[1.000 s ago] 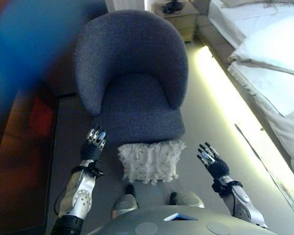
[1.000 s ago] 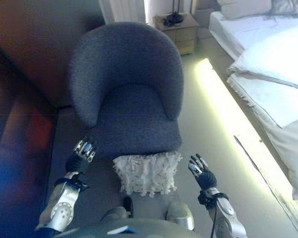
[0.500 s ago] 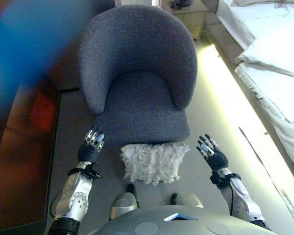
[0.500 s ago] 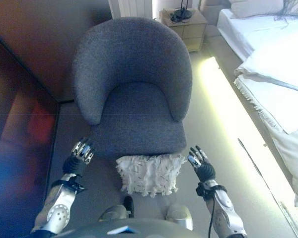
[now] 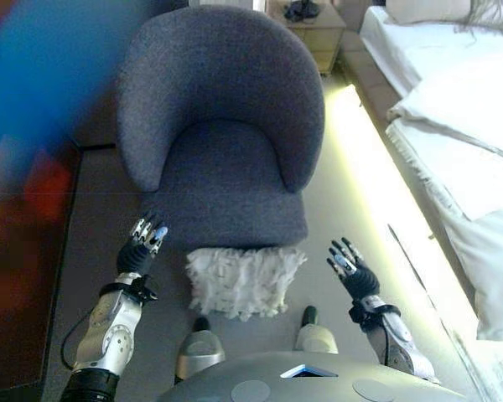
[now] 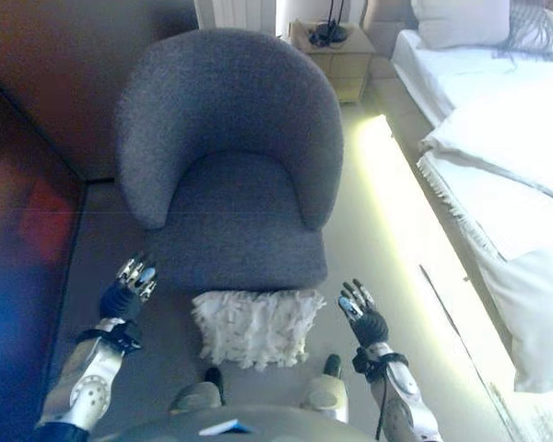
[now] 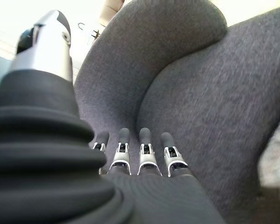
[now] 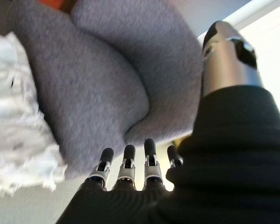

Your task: Pick up the cushion and take it to the sofa

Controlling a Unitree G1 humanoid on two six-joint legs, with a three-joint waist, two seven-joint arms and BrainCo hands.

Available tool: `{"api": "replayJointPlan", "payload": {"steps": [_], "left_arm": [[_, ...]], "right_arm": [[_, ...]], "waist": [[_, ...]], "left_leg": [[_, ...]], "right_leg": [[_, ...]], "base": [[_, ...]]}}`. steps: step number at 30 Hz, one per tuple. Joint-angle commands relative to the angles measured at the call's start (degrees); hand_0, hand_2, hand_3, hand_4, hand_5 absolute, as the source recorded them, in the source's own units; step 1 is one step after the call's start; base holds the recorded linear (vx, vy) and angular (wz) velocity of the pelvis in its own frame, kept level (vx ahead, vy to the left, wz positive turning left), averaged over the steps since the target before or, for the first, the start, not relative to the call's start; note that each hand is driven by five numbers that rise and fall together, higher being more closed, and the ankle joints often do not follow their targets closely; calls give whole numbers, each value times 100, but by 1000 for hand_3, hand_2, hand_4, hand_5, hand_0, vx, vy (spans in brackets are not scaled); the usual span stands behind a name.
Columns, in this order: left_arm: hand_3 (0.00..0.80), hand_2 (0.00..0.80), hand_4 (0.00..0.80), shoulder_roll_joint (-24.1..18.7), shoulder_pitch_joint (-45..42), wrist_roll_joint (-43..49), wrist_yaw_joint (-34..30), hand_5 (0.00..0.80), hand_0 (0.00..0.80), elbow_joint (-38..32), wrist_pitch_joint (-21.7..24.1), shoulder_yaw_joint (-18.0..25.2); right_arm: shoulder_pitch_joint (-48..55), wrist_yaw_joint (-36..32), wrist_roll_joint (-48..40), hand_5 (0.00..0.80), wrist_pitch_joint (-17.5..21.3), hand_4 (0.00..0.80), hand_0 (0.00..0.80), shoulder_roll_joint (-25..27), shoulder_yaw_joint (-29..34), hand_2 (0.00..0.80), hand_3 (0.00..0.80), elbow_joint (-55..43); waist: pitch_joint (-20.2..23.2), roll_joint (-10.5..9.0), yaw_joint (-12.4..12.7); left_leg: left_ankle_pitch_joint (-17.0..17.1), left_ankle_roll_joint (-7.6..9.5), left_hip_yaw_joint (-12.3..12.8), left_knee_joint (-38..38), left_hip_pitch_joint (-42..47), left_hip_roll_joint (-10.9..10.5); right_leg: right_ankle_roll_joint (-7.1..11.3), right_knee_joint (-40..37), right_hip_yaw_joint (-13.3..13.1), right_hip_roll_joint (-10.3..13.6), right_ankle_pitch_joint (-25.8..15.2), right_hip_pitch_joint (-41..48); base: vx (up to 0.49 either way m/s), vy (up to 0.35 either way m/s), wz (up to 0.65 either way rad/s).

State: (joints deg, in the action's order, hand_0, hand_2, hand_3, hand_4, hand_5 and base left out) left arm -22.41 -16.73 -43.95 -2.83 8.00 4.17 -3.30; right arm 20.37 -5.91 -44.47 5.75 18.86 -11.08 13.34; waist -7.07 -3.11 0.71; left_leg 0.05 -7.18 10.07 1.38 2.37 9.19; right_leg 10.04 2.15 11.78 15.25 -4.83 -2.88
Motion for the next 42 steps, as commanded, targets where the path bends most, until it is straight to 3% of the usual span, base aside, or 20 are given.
{"api": "replayJointPlan", "payload": {"steps": [1,5,7,9,12,14,17,20,25,32,39,42], "left_arm": [[0,0,0,-360,62,141,-26,0,0,-422,166,314],[0,0,0,-274,36,39,153,0,0,-340,167,262],[0,0,0,-229,65,69,223,0,0,-191,254,229],[0,0,0,-191,173,231,293,0,0,12,325,123],[0,0,0,-185,793,525,330,0,0,710,720,-280],[0,0,0,-221,1377,748,510,0,0,1093,886,-525],[0,0,0,-123,2243,1014,842,0,0,1739,1162,-794],[0,0,0,-96,2666,1149,1159,0,0,2043,1371,-950],[0,0,0,-89,3198,1283,1353,0,0,2355,1547,-1027],[0,0,0,-185,3905,1624,1620,0,0,2542,1424,-1189],[0,0,0,-178,4097,1556,1771,0,0,2647,1536,-1014],[0,0,0,-170,4117,1504,1697,0,0,2669,1506,-921]], "right_arm": [[28,-339,50,0,-20,0,0,-132,143,0,0,-495],[60,-214,244,0,-170,0,0,129,43,0,0,-674],[-41,-285,284,0,-107,0,0,258,16,0,0,-499],[-189,-291,503,0,-45,0,0,375,22,0,0,-298],[-819,-91,676,0,231,0,0,520,-139,0,0,170],[-1357,118,833,0,390,0,0,534,-271,0,0,492],[-2268,752,1234,0,431,0,0,496,-594,0,0,959],[-2676,1160,1477,0,356,0,0,533,-797,0,0,1111],[-3691,1521,1717,0,-49,0,0,615,-876,0,0,1582],[-4735,1737,1462,0,-563,0,0,815,-862,0,0,1925],[-4957,2166,892,0,-353,0,0,940,-466,0,0,2117],[-4893,2074,1148,0,-448,0,0,965,-365,0,0,2088]], "waist": [[-25,-337,-151],[-38,-283,-293],[-97,-246,-274],[-168,-180,-239],[-335,57,-159],[-570,210,-85],[-979,237,-15],[-1375,223,9],[-1788,396,15],[-2173,617,-44],[-2270,786,-163],[-2272,840,-220]], "left_leg": [[-1150,673,52,871,23,-483],[-1250,562,-27,1120,301,-201],[-877,432,-134,1566,165,-31],[-582,323,-90,1789,-130,96],[-164,112,-107,908,-578,240],[328,-74,-182,325,-944,353],[40,57,-288,842,-1587,198],[-366,47,-332,1873,-2327,181],[-766,37,-332,2811,-3315,256],[-1054,13,-473,3732,-4515,386],[-1482,41,-523,4907,-5545,537],[-1620,65,-593,5347,-5991,594]], "right_leg": [[339,-22,-314,474,-685,-503],[221,568,-515,246,-188,-616],[57,653,-522,106,-5,-583],[-60,628,-401,57,96,-451],[-43,770,-109,125,264,-569],[-24,888,54,173,395,-736],[-17,1492,54,585,447,-1367],[36,2178,-198,921,574,-1993],[-12,2780,-480,968,689,-2876],[-99,3821,-896,967,958,-4099],[-157,5044,-1237,950,1323,-5224],[-192,5450,-1433,902,1412,-5711]], "base": [[334,-248,8],[250,-189,45],[170,-151,29],[108,-73,21],[-104,129,42],[-221,141,32],[-198,125,29],[-90,84,9],[-73,95,-13],[-71,76,-9],[-24,56,1],[-11,41,-5]]}}
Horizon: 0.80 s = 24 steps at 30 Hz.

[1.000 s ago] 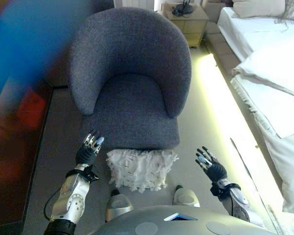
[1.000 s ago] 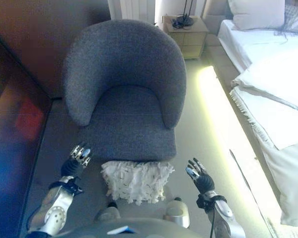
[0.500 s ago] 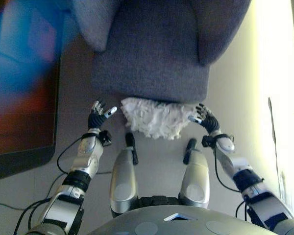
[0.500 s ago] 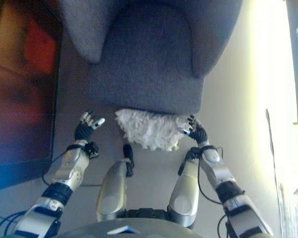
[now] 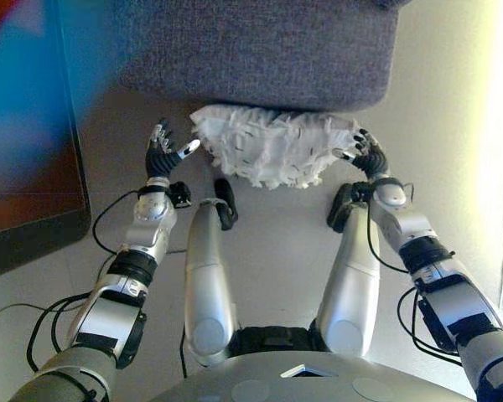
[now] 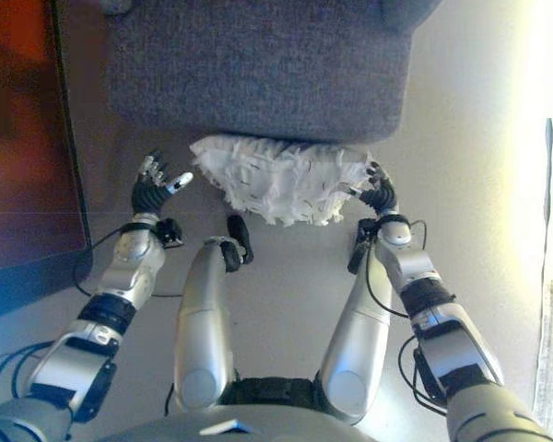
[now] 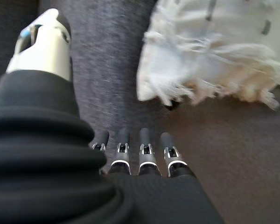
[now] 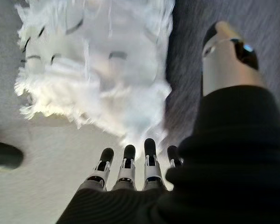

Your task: Pick up the cushion and take it to the sofa

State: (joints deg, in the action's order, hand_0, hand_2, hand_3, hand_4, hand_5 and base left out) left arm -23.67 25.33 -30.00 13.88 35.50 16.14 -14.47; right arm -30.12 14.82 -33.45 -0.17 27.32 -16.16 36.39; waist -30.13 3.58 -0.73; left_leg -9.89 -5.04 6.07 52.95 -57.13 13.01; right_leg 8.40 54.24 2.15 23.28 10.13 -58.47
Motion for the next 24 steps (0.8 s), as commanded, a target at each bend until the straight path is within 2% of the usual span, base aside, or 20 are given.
{"api": "replayJointPlan", "payload": {"steps": [1,7,11,15,19,24], "left_arm": [[0,0,0,-56,-63,73,-34,0,0,-47,289,204],[0,0,0,-219,248,-518,-359,0,0,279,145,253],[0,0,0,-279,423,-866,-448,0,0,434,166,277],[0,0,0,-233,370,-893,-697,0,0,316,193,256],[0,0,0,-347,482,-1071,-1053,0,0,178,9,237],[0,0,0,-553,877,-1269,-1172,0,0,344,-205,156]], "right_arm": [[152,-67,120,0,80,0,0,171,133,0,0,-232],[-214,-406,7,0,-240,0,0,491,-37,0,0,98],[-458,-131,-566,0,-12,0,0,445,71,0,0,347],[-243,-98,-383,0,-9,0,0,362,191,0,0,124],[-187,-604,-123,0,-36,0,0,579,102,0,0,40],[-452,-1207,-105,0,92,0,0,655,-102,0,0,93]], "waist": [[34,187,-95],[33,212,-151],[33,208,-169],[33,182,-208],[33,152,-238],[33,106,-264]], "left_leg": [[-664,-143,-209,320,-178,224],[-860,-126,-287,1060,-874,314],[-954,-119,-299,1294,-1154,351],[-977,-124,-314,1366,-1331,374],[-989,-130,-359,1574,-1595,424],[-1027,-182,-432,1828,-1846,498]], "right_leg": [[-36,353,-525,82,-58,-299],[-44,964,-716,43,126,-1024],[-51,1155,-742,16,233,-1309],[-59,1190,-766,-5,207,-1482],[-66,1364,-815,-1,229,-1750],[-62,1567,-871,43,281,-1981]], "base": [[-14,20,-6],[-3,5,-3],[18,12,-4],[32,18,-2],[4,-1,-1],[0,0,0]]}}
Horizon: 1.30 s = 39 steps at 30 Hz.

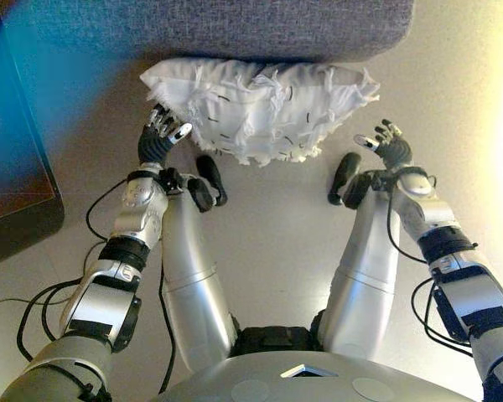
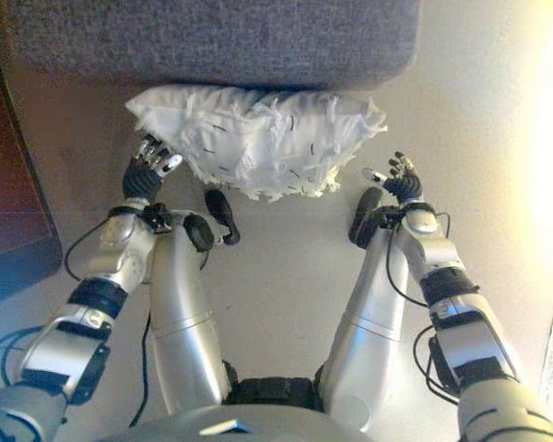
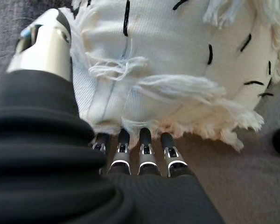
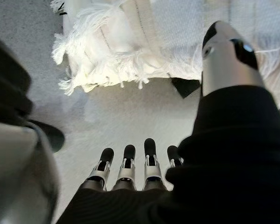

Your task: Pick up the cushion and take it to the sofa

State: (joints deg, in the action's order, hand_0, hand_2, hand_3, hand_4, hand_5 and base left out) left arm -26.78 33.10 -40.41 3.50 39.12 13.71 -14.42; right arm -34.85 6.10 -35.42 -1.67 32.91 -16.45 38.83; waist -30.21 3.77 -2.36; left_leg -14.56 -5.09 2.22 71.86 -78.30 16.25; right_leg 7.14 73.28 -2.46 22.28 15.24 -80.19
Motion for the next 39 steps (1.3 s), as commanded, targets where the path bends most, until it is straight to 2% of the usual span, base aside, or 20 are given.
{"api": "replayJointPlan", "payload": {"steps": [1,8,12,21,33,34,35,36,37,39], "left_arm": [[0,0,0,-266,167,-214,-161,0,0,10,30,123],[0,0,0,-353,613,-77,-111,0,0,60,-50,-75],[0,0,0,-450,1107,-78,-28,0,0,310,-198,-198],[0,0,0,-456,1940,-131,14,0,0,825,-299,-446],[0,0,0,-203,2387,-126,-609,0,0,677,-318,-864],[198,198,198,-158,2435,-157,-674,198,198,638,-312,-900],[502,502,502,-118,2465,-164,-728,502,502,613,-294,-926],[728,728,728,-75,2489,-170,-797,728,728,572,-264,-962],[800,800,800,-44,2497,-187,-845,800,800,529,-230,-997],[800,800,800,57,2498,-142,-834,800,800,425,-200,-1041]], "right_arm": [[-45,-412,103,0,254,0,0,98,-126,0,0,-147],[-543,-911,1,0,161,0,0,81,-551,0,0,-349],[-1009,-1043,-48,0,-20,0,0,17,-879,0,0,-326],[-1955,-811,-183,0,-358,0,0,-254,-1314,0,0,15],[-2392,-570,-243,0,-507,0,0,-536,-1492,0,0,-140],[-2419,-541,-195,0,-494,0,0,-567,-1493,0,0,-159],[-2443,-502,-175,414,-476,414,414,-592,-1490,414,414,-170],[-2456,-475,-153,649,-423,649,649,-624,-1479,649,649,-172],[-2472,-481,-133,800,-389,800,800,-650,-1467,800,800,-176],[-2481,-411,3,800,-337,800,800,-703,-1437,800,800,-233]], "waist": [[41,83,-103],[41,60,-85],[41,45,-81],[41,71,-54],[41,120,-31],[41,120,-32],[41,119,-31],[41,120,-27],[41,121,-20],[41,121,-10]], "left_leg": [[-561,-177,-55,-32,230,188],[-557,-243,-140,170,-35,226],[-521,-273,-179,279,-146,251],[-549,-283,-203,527,-297,243],[-518,-242,-125,523,-305,188],[-515,-235,-124,522,-311,183],[-510,-232,-123,517,-315,176],[-506,-235,-124,509,-314,171],[-508,-237,-126,505,-310,166],[-513,-242,-129,484,-293,143]], "right_leg": [[60,-304,-419,150,-222,145],[60,-118,-482,195,-183,-109],[51,-10,-515,225,-170,-225],[-41,171,-565,256,-126,-380],[-110,110,-514,270,-184,-365],[-113,109,-512,268,-191,-371],[-114,105,-508,267,-198,-375],[-114,89,-496,268,-206,-367],[-109,75,-486,273,-216,-359],[-97,33,-463,282,-237,-331]], "base": [[0,0,0],[0,-1,0],[0,0,0],[1,1,0],[0,-3,0],[-4,-37,2],[-7,-37,2],[-5,-36,2],[-4,-40,2],[-1,-33,3]]}}
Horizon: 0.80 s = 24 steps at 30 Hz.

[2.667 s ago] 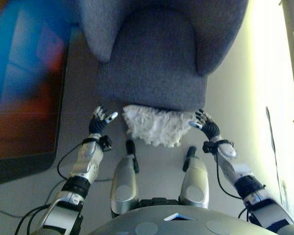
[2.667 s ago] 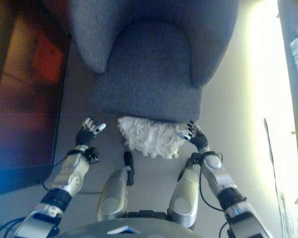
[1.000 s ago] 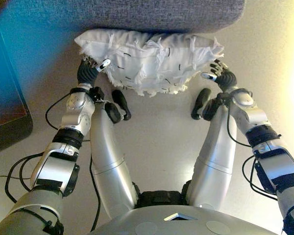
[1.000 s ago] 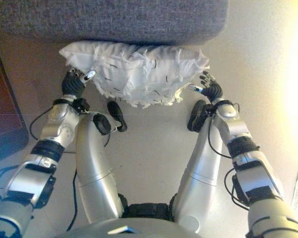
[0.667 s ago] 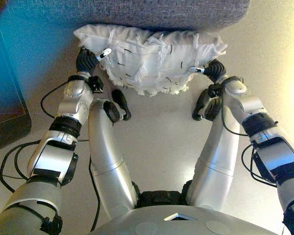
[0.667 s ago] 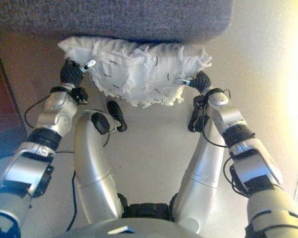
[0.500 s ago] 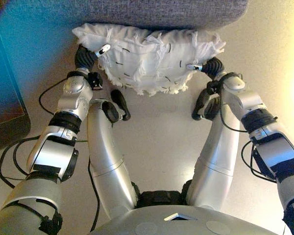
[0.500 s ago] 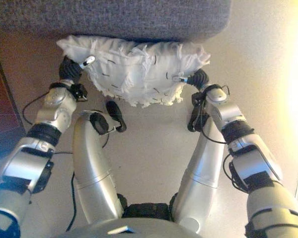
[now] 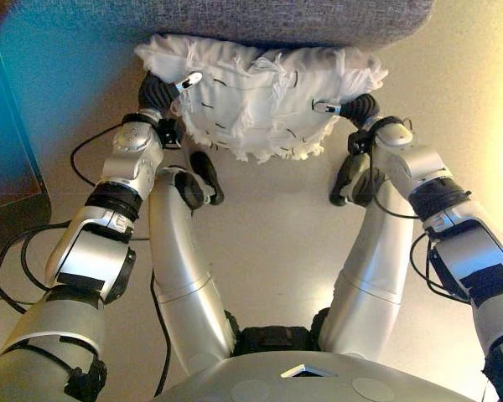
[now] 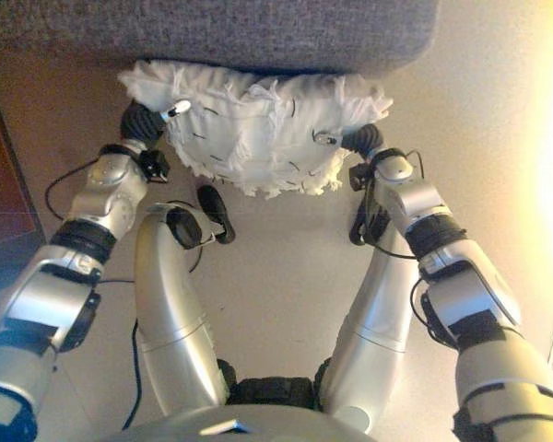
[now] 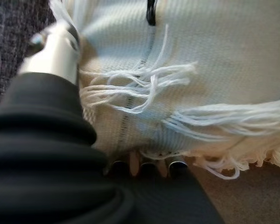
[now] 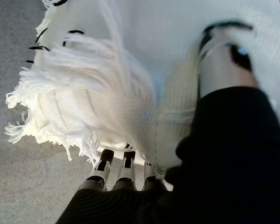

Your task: Pick up the cushion and take it to the sofa

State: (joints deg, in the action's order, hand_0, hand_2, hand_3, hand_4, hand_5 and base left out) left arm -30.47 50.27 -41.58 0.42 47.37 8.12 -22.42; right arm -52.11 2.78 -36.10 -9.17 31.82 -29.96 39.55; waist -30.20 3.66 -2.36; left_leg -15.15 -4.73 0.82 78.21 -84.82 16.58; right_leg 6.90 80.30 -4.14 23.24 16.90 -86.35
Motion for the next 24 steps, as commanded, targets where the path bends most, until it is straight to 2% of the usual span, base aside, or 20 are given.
{"api": "replayJointPlan", "payload": {"steps": [1,9,14,20,24], "left_arm": [[800,800,800,469,780,16,-499,800,800,-439,354,-247],[800,800,800,581,600,280,-391,800,800,-601,383,-156],[800,800,800,663,421,363,-350,800,800,-719,640,-57],[800,800,800,963,-1,661,-59,800,800,-880,1204,29],[800,800,800,1101,-351,840,120,800,800,-1167,1490,150]], "right_arm": [[-752,-58,95,800,419,800,800,-622,-67,800,800,-328],[-499,-79,51,800,651,800,800,-704,143,800,800,-548],[-293,-31,229,800,795,800,800,-782,214,800,800,-659],[238,207,247,800,1101,800,800,-1046,301,800,800,-740],[718,323,443,800,1537,800,800,-1141,405,800,800,-941]], "waist": [[41,128,-5],[41,86,24],[41,61,24],[41,1,-15],[45,-60,-4]], "left_leg": [[-452,-280,13,-172,376,99],[-430,-317,-35,-220,455,112],[-315,-399,-5,-524,671,162],[119,-570,182,-1658,1580,183],[454,-615,274,-2517,2294,87]], "right_leg": [[-66,-697,-285,185,-413,310],[-26,-808,-252,199,-482,455],[18,-1037,-166,167,-568,658],[195,-1911,77,-6,-894,1611],[283,-2631,302,-86,-1087,2376]], "base": [[-1,-33,4],[-1,-35,2],[0,0,0],[-5,10,-4],[-2,-12,-6]]}}
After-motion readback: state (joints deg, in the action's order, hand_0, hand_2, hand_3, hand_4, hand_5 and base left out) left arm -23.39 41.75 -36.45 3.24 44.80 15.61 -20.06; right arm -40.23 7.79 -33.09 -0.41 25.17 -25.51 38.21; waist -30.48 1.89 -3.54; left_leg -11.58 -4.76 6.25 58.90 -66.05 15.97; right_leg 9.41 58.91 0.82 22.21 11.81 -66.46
